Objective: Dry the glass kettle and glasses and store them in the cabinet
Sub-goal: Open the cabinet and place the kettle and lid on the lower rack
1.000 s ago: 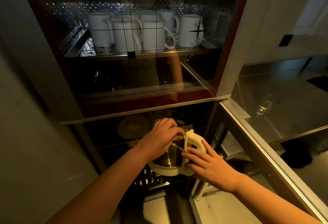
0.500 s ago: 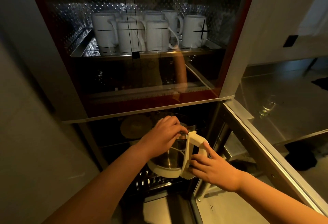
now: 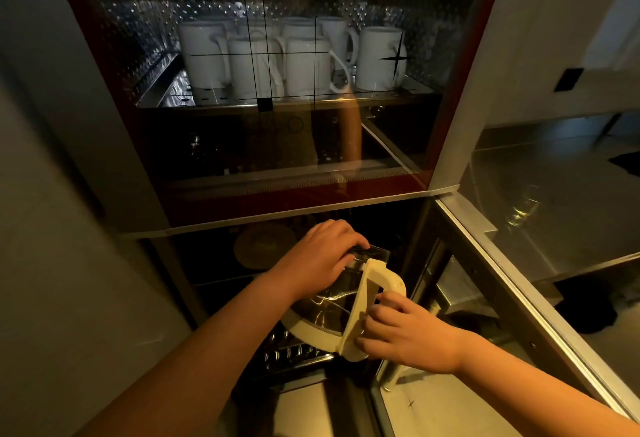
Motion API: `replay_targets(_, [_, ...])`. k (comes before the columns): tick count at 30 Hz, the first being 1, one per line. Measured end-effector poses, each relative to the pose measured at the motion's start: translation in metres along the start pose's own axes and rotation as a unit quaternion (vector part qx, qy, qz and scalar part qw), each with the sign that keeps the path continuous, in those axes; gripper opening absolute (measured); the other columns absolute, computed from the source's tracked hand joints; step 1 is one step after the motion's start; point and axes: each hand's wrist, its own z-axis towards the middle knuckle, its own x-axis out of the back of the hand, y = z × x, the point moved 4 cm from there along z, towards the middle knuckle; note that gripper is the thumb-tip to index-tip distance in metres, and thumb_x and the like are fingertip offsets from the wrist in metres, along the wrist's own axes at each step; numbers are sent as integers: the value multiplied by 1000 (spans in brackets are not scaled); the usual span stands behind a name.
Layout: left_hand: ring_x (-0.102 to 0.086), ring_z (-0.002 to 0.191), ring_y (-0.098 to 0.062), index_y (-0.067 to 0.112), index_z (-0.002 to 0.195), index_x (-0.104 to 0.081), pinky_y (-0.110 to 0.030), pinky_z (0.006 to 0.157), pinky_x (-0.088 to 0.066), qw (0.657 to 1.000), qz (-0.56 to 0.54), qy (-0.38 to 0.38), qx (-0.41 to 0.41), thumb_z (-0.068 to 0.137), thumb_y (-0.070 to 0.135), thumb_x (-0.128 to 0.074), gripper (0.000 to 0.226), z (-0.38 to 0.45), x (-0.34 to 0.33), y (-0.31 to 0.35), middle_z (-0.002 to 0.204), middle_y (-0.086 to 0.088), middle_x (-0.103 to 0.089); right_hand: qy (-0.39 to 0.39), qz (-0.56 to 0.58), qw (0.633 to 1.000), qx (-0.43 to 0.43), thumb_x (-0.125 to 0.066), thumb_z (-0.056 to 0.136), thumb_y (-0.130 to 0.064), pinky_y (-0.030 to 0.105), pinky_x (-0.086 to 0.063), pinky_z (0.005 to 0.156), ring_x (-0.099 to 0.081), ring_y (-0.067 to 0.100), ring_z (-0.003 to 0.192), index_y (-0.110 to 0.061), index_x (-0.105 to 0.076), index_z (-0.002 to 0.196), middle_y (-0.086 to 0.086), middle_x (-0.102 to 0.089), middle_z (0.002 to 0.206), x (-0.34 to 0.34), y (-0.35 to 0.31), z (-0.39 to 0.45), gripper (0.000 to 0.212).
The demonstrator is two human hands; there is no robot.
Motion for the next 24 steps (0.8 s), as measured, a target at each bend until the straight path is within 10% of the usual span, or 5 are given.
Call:
replay_targets(14, [-21, 139, -6, 27, 135, -47, -25, 113, -11, 999, 36, 19, 10, 99, 28, -45, 36, -3, -1, 6, 146, 9, -36, 124, 41, 986, -105, -58, 84, -42, 37, -31, 94, -48, 15, 95, -29, -52, 111, -5, -61, 96, 18, 10, 20, 30])
replay_targets(24, [-34, 128, 0, 32, 125, -56, -16, 104, -14, 995, 13, 63, 80, 99, 36, -40, 30, -39, -18, 3, 136, 15, -47, 140, 93, 949, -266, -56, 82, -55, 37, -30, 89, -49, 13, 91, -31, -55, 107, -7, -61, 91, 4, 32, 13, 35])
